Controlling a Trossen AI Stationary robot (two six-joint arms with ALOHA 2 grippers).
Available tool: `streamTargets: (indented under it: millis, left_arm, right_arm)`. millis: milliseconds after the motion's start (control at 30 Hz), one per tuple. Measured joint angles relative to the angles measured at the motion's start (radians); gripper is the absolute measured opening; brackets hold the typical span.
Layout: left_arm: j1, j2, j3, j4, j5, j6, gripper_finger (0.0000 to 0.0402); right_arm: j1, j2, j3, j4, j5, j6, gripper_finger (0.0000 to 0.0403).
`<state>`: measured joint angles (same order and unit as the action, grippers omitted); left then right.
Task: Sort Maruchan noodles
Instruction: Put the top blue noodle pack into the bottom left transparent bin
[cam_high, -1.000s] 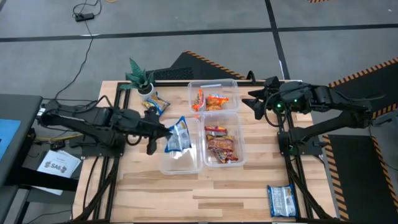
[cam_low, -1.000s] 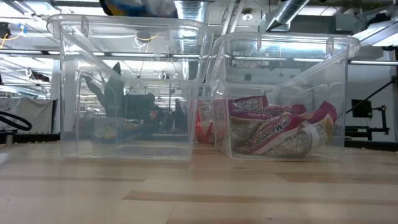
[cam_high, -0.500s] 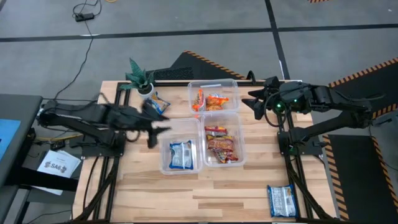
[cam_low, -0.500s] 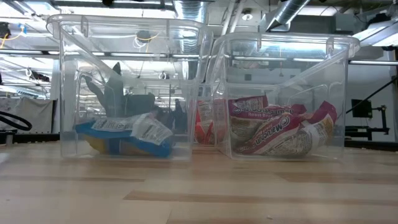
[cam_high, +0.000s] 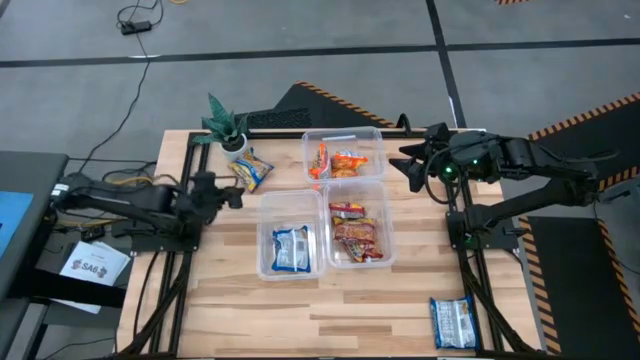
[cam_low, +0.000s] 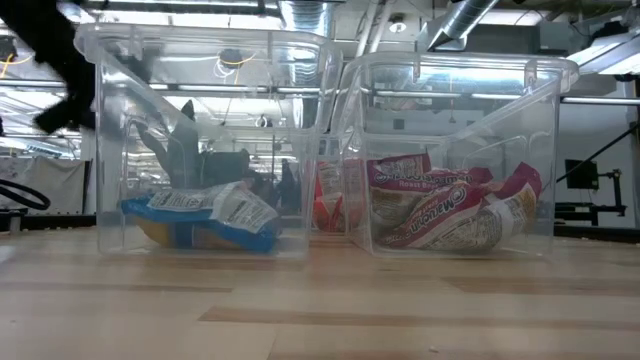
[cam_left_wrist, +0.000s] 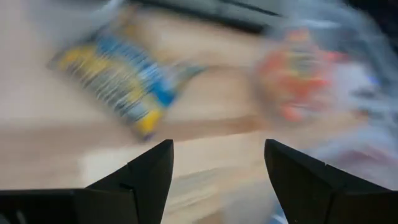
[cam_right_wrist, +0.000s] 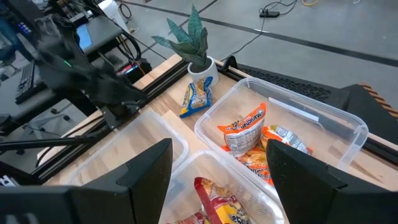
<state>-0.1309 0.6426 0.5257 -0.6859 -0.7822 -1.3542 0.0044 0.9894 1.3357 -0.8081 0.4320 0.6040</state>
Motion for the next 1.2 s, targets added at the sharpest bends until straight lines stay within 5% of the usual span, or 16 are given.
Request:
streamTargets:
  millis: [133,267,733,1000,1100,1200]
  left_arm:
    - [0.076,0.021,-0.147,0.036,-0.002,-0.218,0.0234]
    - [0.198,0.069,-0.209,0.136,-0.001,-0.275,0.0233]
    - [0.607,0.441,-0.228,0.686,0.284,-0.045,0.0233]
    - [0.681,0.632,-0.224,0.715,0.338,-0.078,0.0229]
    - [0.681,0.673,-0.222,0.723,0.333,-0.063,0.0195]
    - [0.669,0.683,-0.223,0.723,0.332,-0.062,0.0102]
  right_arm:
    - [0.000,0.000,0.000,0.000,0.000,0.016,0.0282]
    - [0.000,0.000,0.000,0.000,0.000,0.017,0.0282]
    - [0.000,0.000,0.000,0.000,0.000,0.017,0.0282]
    - [0.000,0.000,0.000,0.000,0.000,0.023,0.0282]
    - [0.000,0.000,0.000,0.000,0.001,0.039,0.0282]
    - [0.000,0.000,0.000,0.000,0.002,0.043,0.0282]
